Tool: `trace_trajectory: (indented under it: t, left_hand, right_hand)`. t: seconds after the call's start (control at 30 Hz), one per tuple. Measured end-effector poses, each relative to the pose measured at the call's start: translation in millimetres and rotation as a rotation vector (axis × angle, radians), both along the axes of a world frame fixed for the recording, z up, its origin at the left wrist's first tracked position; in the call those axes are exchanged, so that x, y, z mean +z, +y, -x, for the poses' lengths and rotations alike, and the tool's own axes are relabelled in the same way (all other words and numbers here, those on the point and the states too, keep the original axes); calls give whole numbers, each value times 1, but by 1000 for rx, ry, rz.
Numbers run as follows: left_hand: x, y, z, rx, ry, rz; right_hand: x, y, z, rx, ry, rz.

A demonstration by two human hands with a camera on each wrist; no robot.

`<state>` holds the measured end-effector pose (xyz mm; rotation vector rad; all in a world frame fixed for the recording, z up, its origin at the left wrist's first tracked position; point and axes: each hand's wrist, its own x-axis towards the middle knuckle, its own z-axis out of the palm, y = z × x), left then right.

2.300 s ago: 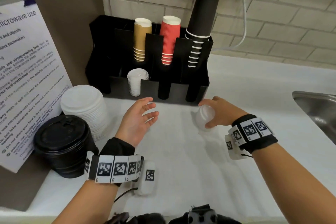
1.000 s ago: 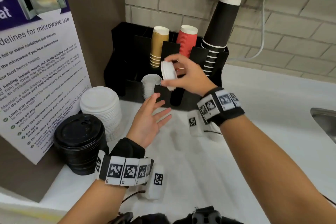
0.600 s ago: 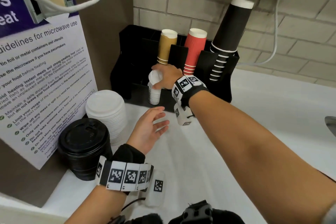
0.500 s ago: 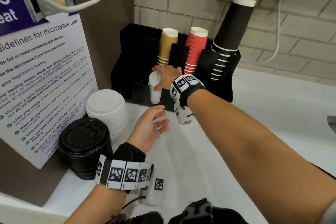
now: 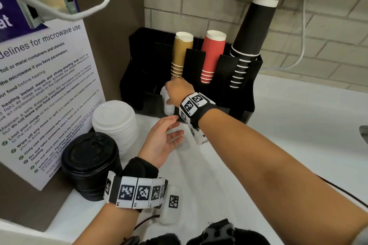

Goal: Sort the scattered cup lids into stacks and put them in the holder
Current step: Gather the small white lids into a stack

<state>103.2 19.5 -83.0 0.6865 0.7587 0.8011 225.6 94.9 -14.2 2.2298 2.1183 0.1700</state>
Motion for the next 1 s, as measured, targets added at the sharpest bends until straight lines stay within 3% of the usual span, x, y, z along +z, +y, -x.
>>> trace_trajectory:
  t: [0.2, 0.33, 0.4, 0.53, 0.63, 0.77, 0.87, 1.0]
  left_hand:
    - [2, -1, 1, -4, -1, -25]
    - [7, -4, 0, -12, -13, -37]
    - [10, -5, -1, -19, -13, -44]
    - [13, -6, 1, -30, -18, -46]
    - [13, -7, 4, -47, -16, -64]
    - [13, -11, 6, -67, -11, -77]
    - [13, -15, 6, -84, 1, -86]
    - [14, -19, 7, -95, 2, -85]
  right_hand:
    - [-14, -11, 10, -12, -101, -34]
    - [-7, -22, 11, 7, -39, -30]
    - [5, -37, 5, 25, 76, -102]
    - [28, -93, -37, -39, 479, -263]
    - [29, -141, -86, -193, 533, -208]
    - [12, -189, -128, -334, 411, 46]
    - [-8, -210, -138, -388, 432, 205]
    - [-32, -218, -141, -425, 452, 243]
